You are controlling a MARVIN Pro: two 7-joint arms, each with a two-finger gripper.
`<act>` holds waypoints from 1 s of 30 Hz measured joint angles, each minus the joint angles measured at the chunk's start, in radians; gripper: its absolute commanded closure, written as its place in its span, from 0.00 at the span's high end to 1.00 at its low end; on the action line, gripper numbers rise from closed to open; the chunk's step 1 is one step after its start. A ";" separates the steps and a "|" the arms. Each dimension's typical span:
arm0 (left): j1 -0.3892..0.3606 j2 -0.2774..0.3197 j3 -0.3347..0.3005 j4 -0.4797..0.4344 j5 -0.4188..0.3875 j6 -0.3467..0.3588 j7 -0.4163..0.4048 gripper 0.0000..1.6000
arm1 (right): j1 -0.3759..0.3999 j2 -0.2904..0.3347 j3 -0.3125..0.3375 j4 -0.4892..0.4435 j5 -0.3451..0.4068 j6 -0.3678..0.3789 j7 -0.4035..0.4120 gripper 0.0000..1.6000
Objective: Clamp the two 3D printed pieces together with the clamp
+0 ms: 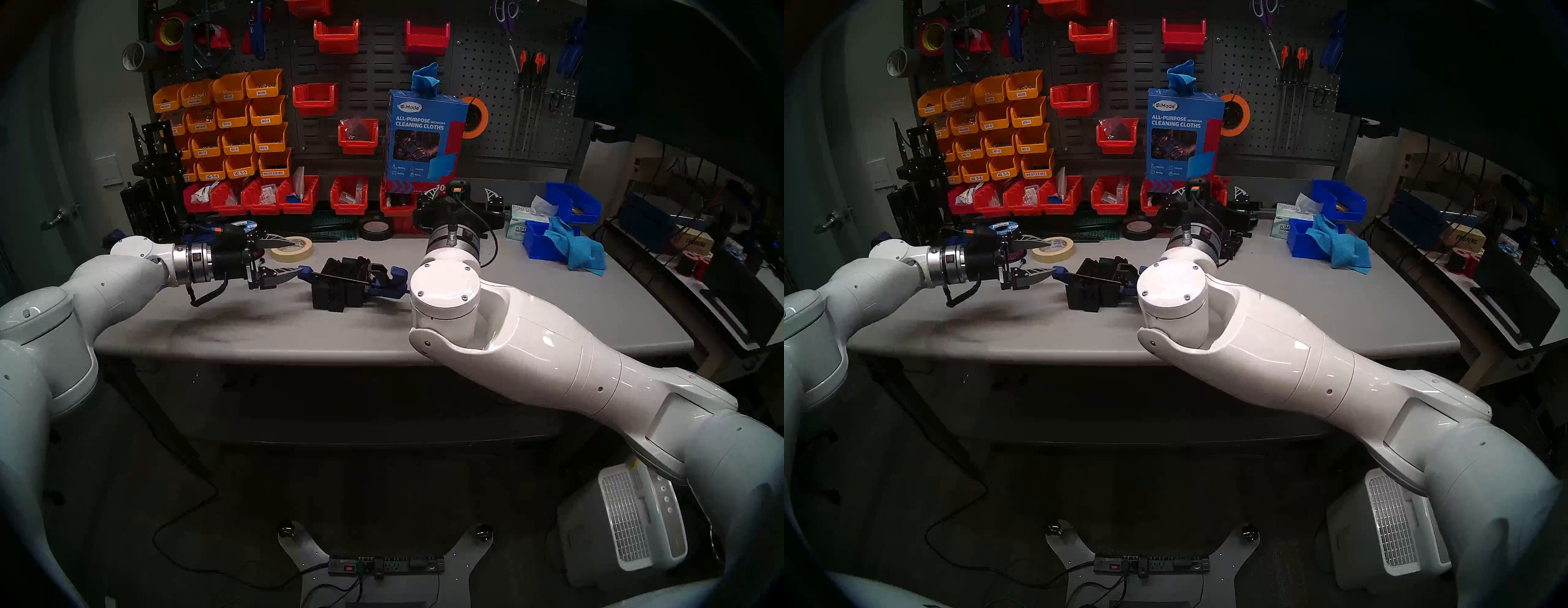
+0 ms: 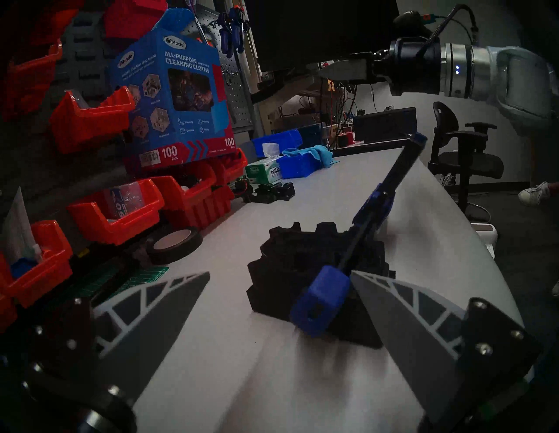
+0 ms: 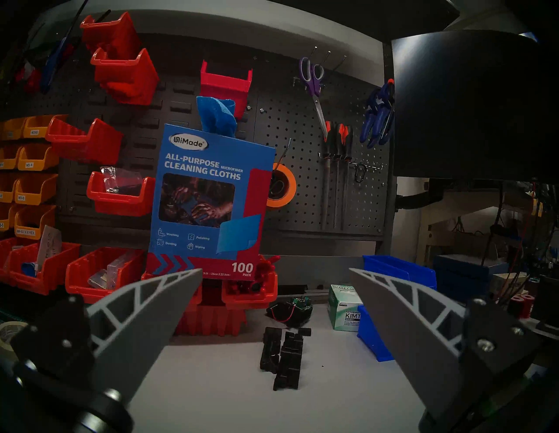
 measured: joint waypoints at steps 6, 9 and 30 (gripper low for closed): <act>-0.032 0.037 -0.032 -0.021 -0.017 0.001 -0.002 1.00 | 0.005 0.036 0.019 -0.040 -0.001 0.006 -0.009 1.00; -0.043 0.058 -0.047 -0.031 -0.027 0.002 -0.003 1.00 | 0.006 0.058 0.028 -0.062 -0.002 0.009 -0.015 1.00; -0.042 0.187 -0.128 -0.141 -0.114 0.017 -0.018 1.00 | -0.037 0.264 0.090 -0.299 0.011 0.014 -0.049 1.00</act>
